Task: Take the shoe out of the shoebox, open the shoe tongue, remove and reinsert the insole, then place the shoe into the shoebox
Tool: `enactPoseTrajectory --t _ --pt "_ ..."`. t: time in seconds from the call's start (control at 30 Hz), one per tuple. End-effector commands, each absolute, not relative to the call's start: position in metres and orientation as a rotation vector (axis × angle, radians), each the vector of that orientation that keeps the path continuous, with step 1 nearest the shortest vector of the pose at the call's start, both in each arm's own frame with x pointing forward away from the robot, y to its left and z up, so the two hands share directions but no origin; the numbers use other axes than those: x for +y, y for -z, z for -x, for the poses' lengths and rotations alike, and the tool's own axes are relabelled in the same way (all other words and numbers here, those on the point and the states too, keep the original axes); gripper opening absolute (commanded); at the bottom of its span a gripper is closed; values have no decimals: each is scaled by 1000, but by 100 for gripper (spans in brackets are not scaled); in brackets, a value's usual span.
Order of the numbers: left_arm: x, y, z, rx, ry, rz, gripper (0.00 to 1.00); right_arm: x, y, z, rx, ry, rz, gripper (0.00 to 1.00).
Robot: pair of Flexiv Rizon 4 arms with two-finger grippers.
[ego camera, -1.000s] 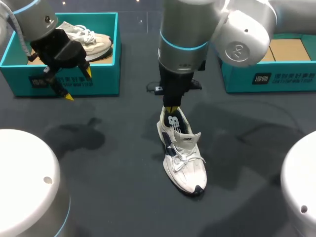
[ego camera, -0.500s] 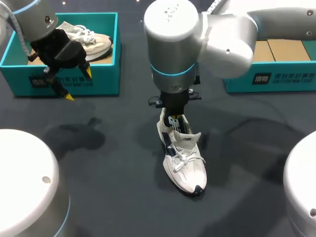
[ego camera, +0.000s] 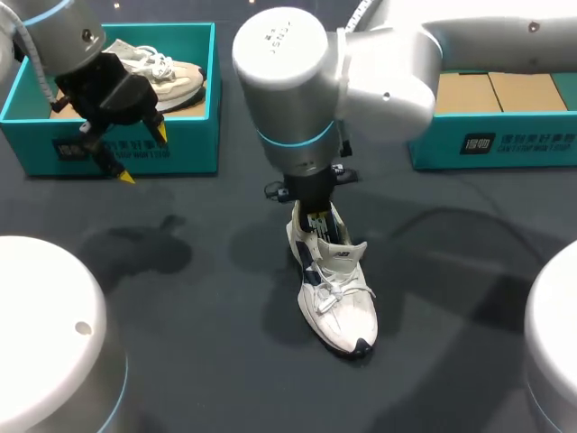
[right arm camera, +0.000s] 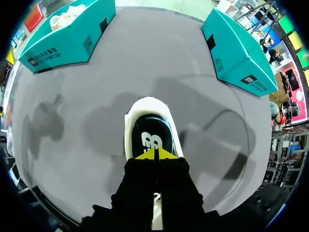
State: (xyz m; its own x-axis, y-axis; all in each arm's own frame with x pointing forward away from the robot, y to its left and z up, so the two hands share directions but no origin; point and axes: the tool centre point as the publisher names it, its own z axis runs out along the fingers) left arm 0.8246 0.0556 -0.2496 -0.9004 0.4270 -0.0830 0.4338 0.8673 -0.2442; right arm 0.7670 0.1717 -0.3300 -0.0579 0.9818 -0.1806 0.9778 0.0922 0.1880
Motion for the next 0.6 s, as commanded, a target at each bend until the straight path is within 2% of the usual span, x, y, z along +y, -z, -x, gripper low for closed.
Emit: enactPoseTrajectory --t 0.03,0.6 --pt "56 250 -825 3011 401 -695 100 174 342 -766 2076 23 -1930 0" --pt "56 250 -825 3011 401 -695 100 156 388 -770 2081 165 -1919 0"
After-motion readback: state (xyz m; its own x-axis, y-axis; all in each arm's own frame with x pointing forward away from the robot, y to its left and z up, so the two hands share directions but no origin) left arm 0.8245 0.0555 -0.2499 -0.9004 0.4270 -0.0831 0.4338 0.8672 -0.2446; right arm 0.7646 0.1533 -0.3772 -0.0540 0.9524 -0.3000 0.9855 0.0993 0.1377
